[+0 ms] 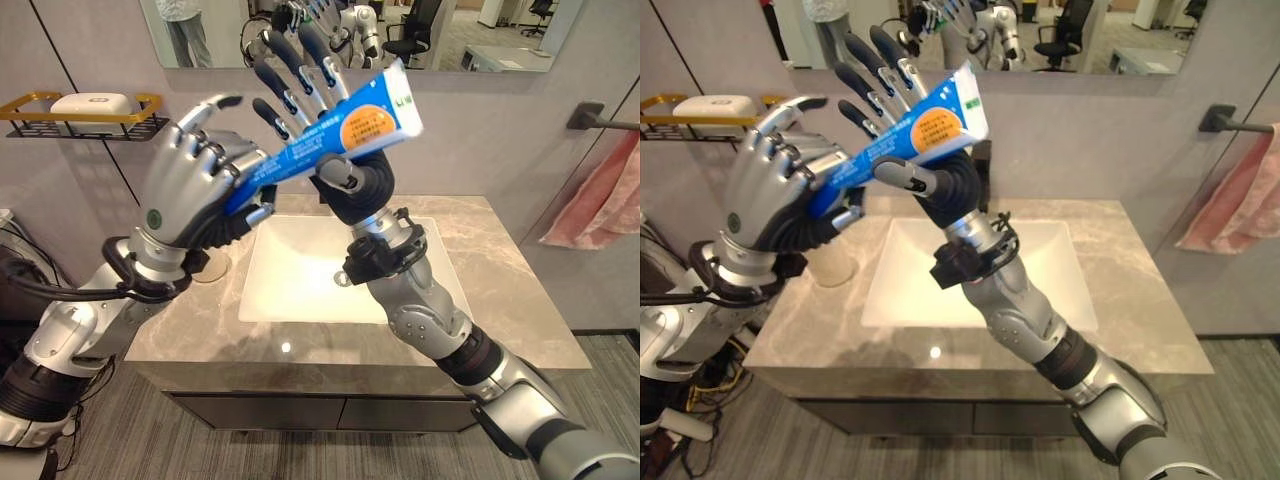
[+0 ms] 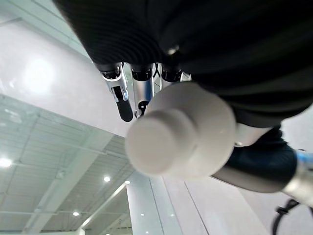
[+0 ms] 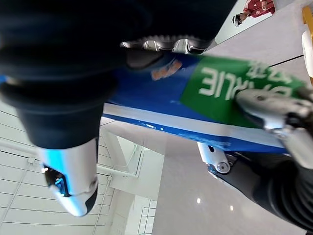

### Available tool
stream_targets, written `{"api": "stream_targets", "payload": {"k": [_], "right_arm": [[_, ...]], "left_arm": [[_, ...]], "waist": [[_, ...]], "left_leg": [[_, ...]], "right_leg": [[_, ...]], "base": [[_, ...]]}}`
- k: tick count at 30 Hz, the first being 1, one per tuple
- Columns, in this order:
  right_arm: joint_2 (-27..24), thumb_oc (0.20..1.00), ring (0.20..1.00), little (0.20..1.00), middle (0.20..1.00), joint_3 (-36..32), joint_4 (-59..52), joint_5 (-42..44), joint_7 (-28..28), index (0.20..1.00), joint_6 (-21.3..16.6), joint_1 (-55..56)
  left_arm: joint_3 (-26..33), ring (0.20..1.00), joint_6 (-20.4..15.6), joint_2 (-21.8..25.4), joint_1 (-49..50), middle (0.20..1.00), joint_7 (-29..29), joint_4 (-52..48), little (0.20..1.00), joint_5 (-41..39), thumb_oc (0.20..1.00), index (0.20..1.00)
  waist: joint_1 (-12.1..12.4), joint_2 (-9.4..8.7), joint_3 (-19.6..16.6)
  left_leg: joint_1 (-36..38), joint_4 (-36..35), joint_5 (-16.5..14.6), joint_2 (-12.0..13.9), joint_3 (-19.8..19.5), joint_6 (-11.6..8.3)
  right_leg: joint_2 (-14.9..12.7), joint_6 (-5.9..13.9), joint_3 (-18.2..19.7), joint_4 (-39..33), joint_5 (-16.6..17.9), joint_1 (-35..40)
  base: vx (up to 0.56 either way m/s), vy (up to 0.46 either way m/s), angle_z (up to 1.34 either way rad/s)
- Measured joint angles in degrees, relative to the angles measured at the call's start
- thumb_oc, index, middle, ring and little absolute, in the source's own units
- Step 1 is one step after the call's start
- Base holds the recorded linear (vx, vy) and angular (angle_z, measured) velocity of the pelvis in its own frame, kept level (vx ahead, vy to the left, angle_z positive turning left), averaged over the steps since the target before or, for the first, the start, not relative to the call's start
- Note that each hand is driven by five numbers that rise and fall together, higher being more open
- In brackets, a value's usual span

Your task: Put brush and paste in cup on sink, flatten towel.

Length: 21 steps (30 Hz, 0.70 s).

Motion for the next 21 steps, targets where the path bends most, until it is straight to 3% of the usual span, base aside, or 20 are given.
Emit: {"api": "stream_targets", "payload": {"k": [1, 3, 7, 21], "right_arm": [[-0.4, 0.702, 0.702, 0.702, 0.702, 0.0, 0.0, 0.0, 0.0, 0.702, 0.0, 0.0], [-0.6, 0.46, 0.46, 0.46, 0.46, 0.0, 0.0, 0.0, -0.1, 0.46, 0.0, 0.0], [-0.4, 0.2, 0.2, 0.2, 0.2, 0.0, 0.0, 0.0, -0.2, 0.2, 0.0, 0.0], [1.1, 0.2, 0.2, 0.2, 0.2, 0.6, 0.0, -0.1, -0.7, 0.2, -0.1, -0.1]], "left_arm": [[0.0, 0.2, 0.0, 0.0, 0.0, 0.2, 0.0, 0.0, 0.2, 0.0, 0.2, 0.2], [0.0, 0.2, 0.0, 0.0, 0.1, 0.2, 0.0, 0.2, 0.2, 0.0, 0.2, 0.2], [0.0, 0.2, 0.1, -0.1, 0.1, 0.2, -0.1, 0.4, 0.2, 0.0, 0.2, 0.2], [0.1, 0.2, -1.0, -4.5, 3.9, 0.2, -0.6, -0.3, 0.2, -2.3, 0.2, 0.2]], "waist": [[0.0, 0.0, 0.0], [0.0, -0.01, 0.0], [0.0, -0.01, 0.0], [0.4, -0.03, 0.0]], "left_leg": [[0.0, 0.0, 0.0, 0.0, 0.0, 0.0], [0.0, 0.0, 0.0, 0.0, 0.0, 0.0], [0.0, 0.0, 0.0, 0.0, 0.0, 0.0], [0.1, 0.0, 0.0, 0.0, 0.0, 0.01]], "right_leg": [[0.0, 0.0, 0.0, 0.0, 0.0, 0.0], [0.0, 0.0, 0.0, 0.0, 0.0, 0.0], [0.0, 0.0, 0.0, 0.0, 0.0, 0.0], [0.0, 0.0, 0.0, 0.0, 0.0, 0.1]], "base": [[0.0, 0.0, 0.0], [0.0, 0.0, 0.0], [0.0, 0.0, 0.0], [0.0, 0.0, 0.0]]}}
